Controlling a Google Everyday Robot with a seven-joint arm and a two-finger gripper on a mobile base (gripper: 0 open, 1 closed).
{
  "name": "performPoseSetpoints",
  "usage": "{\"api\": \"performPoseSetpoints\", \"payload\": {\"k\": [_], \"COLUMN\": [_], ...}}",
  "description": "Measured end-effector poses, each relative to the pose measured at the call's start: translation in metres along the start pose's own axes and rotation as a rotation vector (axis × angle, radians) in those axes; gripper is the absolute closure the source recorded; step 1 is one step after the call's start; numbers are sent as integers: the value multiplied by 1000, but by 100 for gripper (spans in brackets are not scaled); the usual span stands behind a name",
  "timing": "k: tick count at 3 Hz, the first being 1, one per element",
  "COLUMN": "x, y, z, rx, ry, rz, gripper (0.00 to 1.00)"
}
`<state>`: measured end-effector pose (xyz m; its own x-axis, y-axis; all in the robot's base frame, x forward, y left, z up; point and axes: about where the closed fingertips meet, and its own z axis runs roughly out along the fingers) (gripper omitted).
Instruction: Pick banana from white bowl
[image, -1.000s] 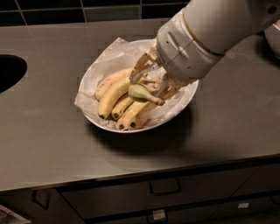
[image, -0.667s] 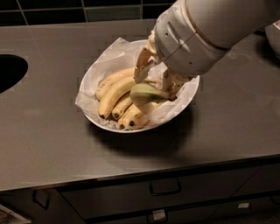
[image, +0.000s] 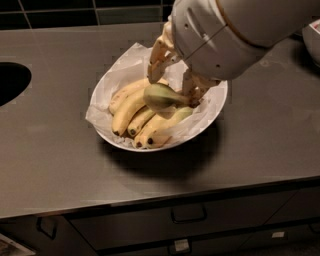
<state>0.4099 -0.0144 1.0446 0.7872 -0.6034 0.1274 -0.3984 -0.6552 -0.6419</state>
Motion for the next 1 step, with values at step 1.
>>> {"api": "performPoseSetpoints", "payload": {"k": [1], "x": [0], "y": [0], "z": [0], "rx": [0], "ry": [0], "rz": [0], "gripper": [100]}}
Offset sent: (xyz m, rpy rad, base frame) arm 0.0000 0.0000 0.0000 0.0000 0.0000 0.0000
